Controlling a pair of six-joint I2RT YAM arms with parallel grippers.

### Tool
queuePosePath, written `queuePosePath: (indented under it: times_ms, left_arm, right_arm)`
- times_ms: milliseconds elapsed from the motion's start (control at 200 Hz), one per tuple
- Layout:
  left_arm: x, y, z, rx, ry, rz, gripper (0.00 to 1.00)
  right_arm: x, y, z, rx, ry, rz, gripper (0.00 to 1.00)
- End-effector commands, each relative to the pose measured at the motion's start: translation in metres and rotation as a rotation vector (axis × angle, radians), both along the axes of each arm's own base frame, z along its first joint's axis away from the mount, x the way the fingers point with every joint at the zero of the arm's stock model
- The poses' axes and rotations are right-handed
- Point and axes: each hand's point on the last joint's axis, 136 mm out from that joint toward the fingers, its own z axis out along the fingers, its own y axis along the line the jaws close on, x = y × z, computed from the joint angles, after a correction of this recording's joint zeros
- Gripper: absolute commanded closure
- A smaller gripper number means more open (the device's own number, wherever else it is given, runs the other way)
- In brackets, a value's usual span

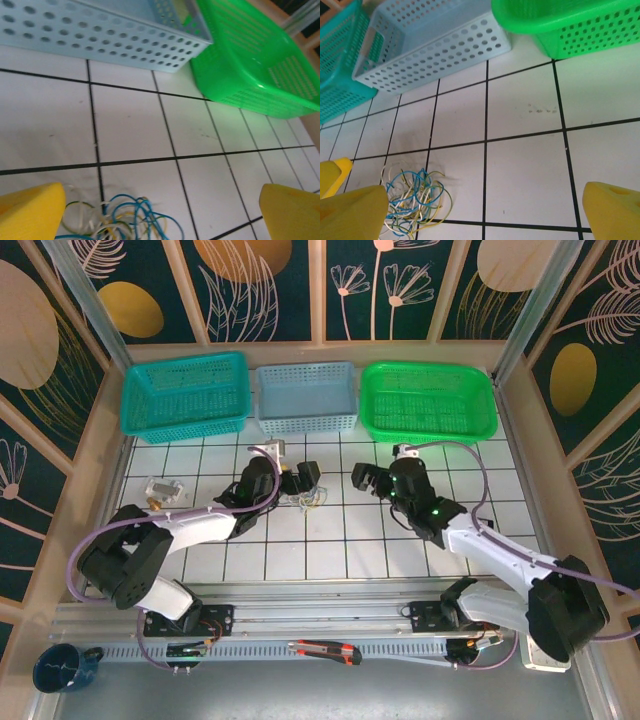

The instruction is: Untangle the cables

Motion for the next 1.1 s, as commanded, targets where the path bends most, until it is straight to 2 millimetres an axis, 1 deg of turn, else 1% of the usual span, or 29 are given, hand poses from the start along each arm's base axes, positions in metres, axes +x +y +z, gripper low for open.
queuePosePath:
  times_ms: [0, 80, 130, 220, 260, 290, 295, 305, 325, 405, 535, 616, 706, 726, 731, 741, 811, 941, 1056, 1096]
  left_arm:
    - [0.001, 0.011, -0.025, 0.04, 0.054, 0.05, 0.01]
    - [0.002, 0.0, -0.031, 0.042, 0.061, -0.002, 0.01]
    - [0.003, -0.009, -0.033, 0.034, 0.066, -0.041, 0.01]
    - [0.006, -0.026, -0.037, 0.016, 0.087, -0.103, 0.01]
    - [0.007, -0.035, -0.037, 0.003, 0.094, -0.136, 0.01]
    - [0.009, -0.042, -0.03, -0.018, 0.088, -0.157, 0.01]
    - [0.008, -0.043, -0.036, -0.014, 0.1, -0.161, 0.01]
    - [0.009, -0.044, -0.04, -0.013, 0.111, -0.165, 0.01]
    - [0.009, -0.049, -0.04, -0.023, 0.115, -0.179, 0.01]
    - [0.01, -0.067, -0.029, -0.075, 0.104, -0.223, 0.01]
    - [0.007, -0.096, -0.005, -0.152, 0.071, -0.297, 0.01]
    - [0.003, -0.104, 0.009, -0.166, 0.048, -0.324, 0.01]
    - [0.002, -0.098, 0.024, -0.169, 0.016, -0.308, 0.01]
    - [0.002, -0.095, 0.021, -0.157, 0.017, -0.298, 0.01]
    - [0.002, -0.094, 0.027, -0.162, 0.005, -0.296, 0.01]
    - [0.001, -0.092, 0.033, -0.163, -0.007, -0.292, 0.01]
    - [0.0, -0.08, 0.044, -0.137, -0.035, -0.253, 0.01]
    - [-0.001, -0.051, 0.058, -0.085, -0.079, -0.159, 0.01]
    - [-0.001, -0.021, 0.064, -0.076, -0.091, -0.074, 0.01]
    - [0.0, -0.01, 0.064, -0.081, -0.091, -0.045, 0.01]
  right_arm:
    - [-0.003, 0.013, 0.003, 0.013, -0.013, 0.065, 0.03]
    - [-0.006, 0.02, 0.002, 0.032, -0.016, 0.105, 0.07]
    - [-0.007, 0.02, -0.001, 0.028, -0.004, 0.109, 0.08]
    - [-0.009, 0.018, -0.005, 0.021, 0.007, 0.107, 0.09]
    - [-0.01, 0.017, -0.005, 0.021, 0.005, 0.104, 0.08]
    - [-0.011, 0.015, -0.004, 0.022, 0.002, 0.1, 0.09]
    - [-0.011, 0.015, -0.005, 0.022, 0.003, 0.1, 0.09]
    - [-0.011, 0.015, -0.004, 0.021, 0.002, 0.098, 0.08]
    - [-0.011, 0.014, -0.004, 0.021, 0.0, 0.095, 0.09]
    - [-0.012, 0.011, -0.001, 0.027, -0.008, 0.084, 0.09]
    - [-0.013, 0.01, 0.001, 0.03, -0.012, 0.083, 0.09]
    - [-0.013, 0.012, 0.001, 0.033, -0.009, 0.09, 0.09]
    - [-0.013, 0.014, -0.001, 0.039, 0.001, 0.099, 0.09]
    - [-0.013, 0.015, -0.002, 0.039, 0.004, 0.102, 0.09]
    - [-0.013, 0.016, -0.002, 0.039, 0.004, 0.103, 0.09]
    - [-0.013, 0.016, -0.003, 0.039, 0.006, 0.104, 0.1]
    - [-0.012, 0.019, -0.005, 0.041, 0.015, 0.115, 0.11]
    - [-0.008, 0.029, -0.01, 0.038, 0.043, 0.143, 0.15]
    - [0.001, 0.038, -0.015, 0.021, 0.066, 0.153, 0.18]
    - [0.002, 0.045, -0.017, 0.028, 0.082, 0.18, 0.19]
